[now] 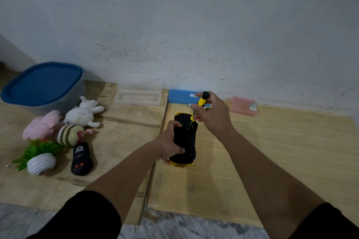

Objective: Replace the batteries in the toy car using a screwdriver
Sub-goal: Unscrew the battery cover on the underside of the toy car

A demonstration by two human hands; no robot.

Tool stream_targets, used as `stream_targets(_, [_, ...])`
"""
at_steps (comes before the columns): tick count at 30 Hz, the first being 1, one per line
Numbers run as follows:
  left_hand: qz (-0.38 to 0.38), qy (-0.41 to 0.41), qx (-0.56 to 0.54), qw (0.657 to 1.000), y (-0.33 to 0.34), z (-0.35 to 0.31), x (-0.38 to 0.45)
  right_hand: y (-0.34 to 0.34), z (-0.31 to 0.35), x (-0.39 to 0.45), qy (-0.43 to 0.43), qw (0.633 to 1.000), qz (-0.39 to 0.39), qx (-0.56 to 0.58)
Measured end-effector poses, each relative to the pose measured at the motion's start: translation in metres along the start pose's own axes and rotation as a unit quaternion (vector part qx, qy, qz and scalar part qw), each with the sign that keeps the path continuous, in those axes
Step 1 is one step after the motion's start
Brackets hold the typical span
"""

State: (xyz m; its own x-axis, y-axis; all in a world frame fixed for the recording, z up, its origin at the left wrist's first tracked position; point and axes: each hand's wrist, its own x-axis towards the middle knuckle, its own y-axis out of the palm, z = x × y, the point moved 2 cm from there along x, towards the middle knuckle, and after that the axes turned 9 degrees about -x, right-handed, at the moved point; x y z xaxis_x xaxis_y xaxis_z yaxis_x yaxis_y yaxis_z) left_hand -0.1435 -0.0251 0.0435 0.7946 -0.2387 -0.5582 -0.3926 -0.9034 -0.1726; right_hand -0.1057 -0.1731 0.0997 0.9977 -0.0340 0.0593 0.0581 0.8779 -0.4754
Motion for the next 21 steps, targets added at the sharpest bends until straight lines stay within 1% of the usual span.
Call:
stream_targets(2, [0.002, -0.003, 0.003, 1.0, -0.0001, 0.0005, -0.0001, -0.0019, -0.001, 0.0009, 0.0, 1.0, -0.002, -0.021])
stream_targets(5, [0.006, -0.001, 0.002, 1.0, 0.001, -0.0007, 0.0003, -0.0042, -0.0024, 0.0016, 0.006, 1.0, 0.002, -0.01])
stream_targets(9, [0.006, 0.004, -0.003, 1.0, 0.002, -0.0025, 0.0024, -0.0047, -0.0032, 0.0047, -0.021, 0.999, 0.011, -0.025])
stream_targets(14, [0.011, -0.001, -0.001, 1.0, 0.0009, -0.0013, 0.003, -0.0063, -0.003, 0.0071, -0.003, 1.0, 0.002, -0.026])
stream_targets(17, [0.019, 0.0, 0.008, 1.0, 0.0033, 0.0002, 0.0029, -0.0045, -0.0033, 0.0066, 0.016, 1.0, 0.007, 0.004])
stream_targets(21, [0.014, 0.007, -0.001, 1.0, 0.0044, 0.0013, 0.0033, -0.0005, -0.0007, 0.0065, -0.009, 1.0, 0.02, -0.015])
